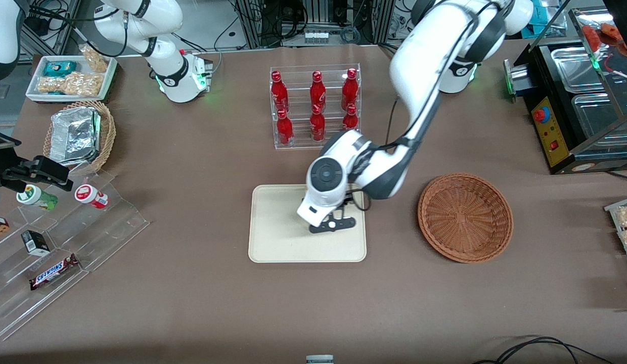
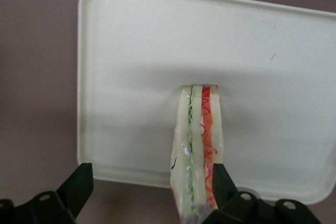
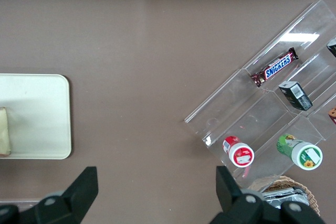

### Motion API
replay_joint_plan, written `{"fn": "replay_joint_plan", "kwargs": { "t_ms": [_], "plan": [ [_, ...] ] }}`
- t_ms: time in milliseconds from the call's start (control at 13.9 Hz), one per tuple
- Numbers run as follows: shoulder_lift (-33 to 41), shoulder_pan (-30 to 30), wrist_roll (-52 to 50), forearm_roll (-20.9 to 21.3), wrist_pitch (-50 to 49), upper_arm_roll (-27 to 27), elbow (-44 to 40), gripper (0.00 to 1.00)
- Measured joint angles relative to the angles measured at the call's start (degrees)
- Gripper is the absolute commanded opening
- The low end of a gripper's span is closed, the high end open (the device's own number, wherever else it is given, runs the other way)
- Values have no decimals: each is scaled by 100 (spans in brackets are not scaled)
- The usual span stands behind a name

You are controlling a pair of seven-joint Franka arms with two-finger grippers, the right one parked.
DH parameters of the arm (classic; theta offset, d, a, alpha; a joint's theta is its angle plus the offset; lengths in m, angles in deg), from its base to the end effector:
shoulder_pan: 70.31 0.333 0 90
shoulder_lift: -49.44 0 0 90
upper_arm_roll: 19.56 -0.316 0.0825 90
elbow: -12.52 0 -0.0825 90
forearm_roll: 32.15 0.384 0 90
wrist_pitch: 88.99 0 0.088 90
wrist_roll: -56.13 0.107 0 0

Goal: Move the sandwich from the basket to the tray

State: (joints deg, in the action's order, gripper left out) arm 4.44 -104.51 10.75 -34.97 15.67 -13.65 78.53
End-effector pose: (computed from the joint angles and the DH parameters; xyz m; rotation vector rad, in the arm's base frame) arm 0.5815 -0.4666 0.3238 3.1080 0.2072 -0.2510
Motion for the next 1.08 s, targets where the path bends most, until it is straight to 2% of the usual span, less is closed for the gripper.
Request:
{"fn": "replay_joint_plan", "kwargs": {
  "t_ms": [144,432,647,935,1079],
  "plan": [
    [627,396,521,-269,-904,-4,-34,100],
    [1840,1468,1604,-343,-2492,-14,268,100],
    [2552,2436,2475,-354,-3176,-29,750,100],
    [2979,3663,3384,-307,-3699,-49,955,100],
    [3075,3873,3453,67,-3742,-49,1060,100]
  ]
}}
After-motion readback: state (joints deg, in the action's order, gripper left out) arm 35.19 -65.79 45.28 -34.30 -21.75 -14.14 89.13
